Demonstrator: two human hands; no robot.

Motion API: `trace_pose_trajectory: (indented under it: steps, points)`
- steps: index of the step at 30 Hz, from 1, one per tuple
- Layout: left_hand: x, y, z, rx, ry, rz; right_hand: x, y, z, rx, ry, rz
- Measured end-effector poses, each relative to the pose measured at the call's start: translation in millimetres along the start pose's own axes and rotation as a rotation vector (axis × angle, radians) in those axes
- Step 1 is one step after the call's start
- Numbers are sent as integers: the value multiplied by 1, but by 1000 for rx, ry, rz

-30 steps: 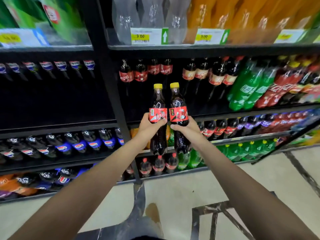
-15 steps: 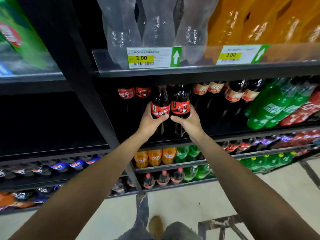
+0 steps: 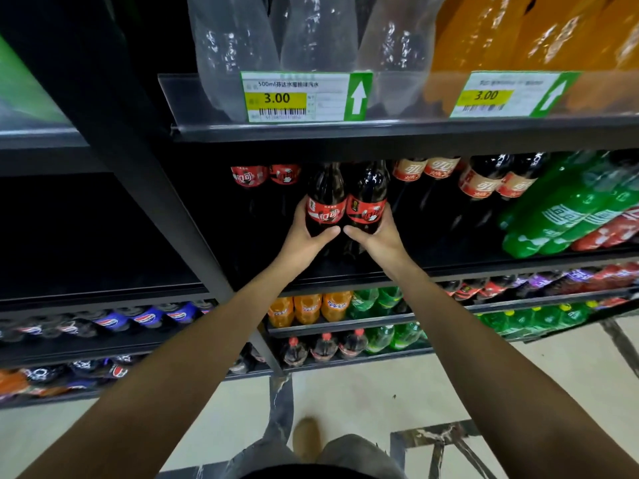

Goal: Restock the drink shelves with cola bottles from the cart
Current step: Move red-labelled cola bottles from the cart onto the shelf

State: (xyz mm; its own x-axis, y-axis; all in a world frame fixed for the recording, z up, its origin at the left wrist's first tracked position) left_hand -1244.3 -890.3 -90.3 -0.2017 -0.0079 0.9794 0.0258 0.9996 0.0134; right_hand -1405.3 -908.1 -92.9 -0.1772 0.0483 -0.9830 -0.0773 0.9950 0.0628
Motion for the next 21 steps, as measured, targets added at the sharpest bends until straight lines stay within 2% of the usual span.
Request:
trace_pose_trajectory:
  steps: [5,8,12,21]
  points:
    - [-33,14,11,102,-125,-114,24,3,0,-20,67,47]
    - [-41,14,17,206,-188,-137,48,6,1,46,96,102]
    - [-45,6,17,275,-180,-136,59,-3,1,130,114,108]
    - [-51,-25,18,482,-161,-207,52,-43,8,195,169,99]
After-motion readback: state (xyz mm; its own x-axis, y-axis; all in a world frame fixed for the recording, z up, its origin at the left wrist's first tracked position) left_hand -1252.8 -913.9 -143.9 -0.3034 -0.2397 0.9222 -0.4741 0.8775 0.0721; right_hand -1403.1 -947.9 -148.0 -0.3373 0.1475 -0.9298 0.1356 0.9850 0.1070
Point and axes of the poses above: each hand's wrist, its own y-axis away from the middle knuckle, its own z-axis out of the palm, x = y × z, the point moved 5 cm from there along -y, towards the middle knuckle, and after that the axes turned 1 degree about -x, right-handed, at the moved point
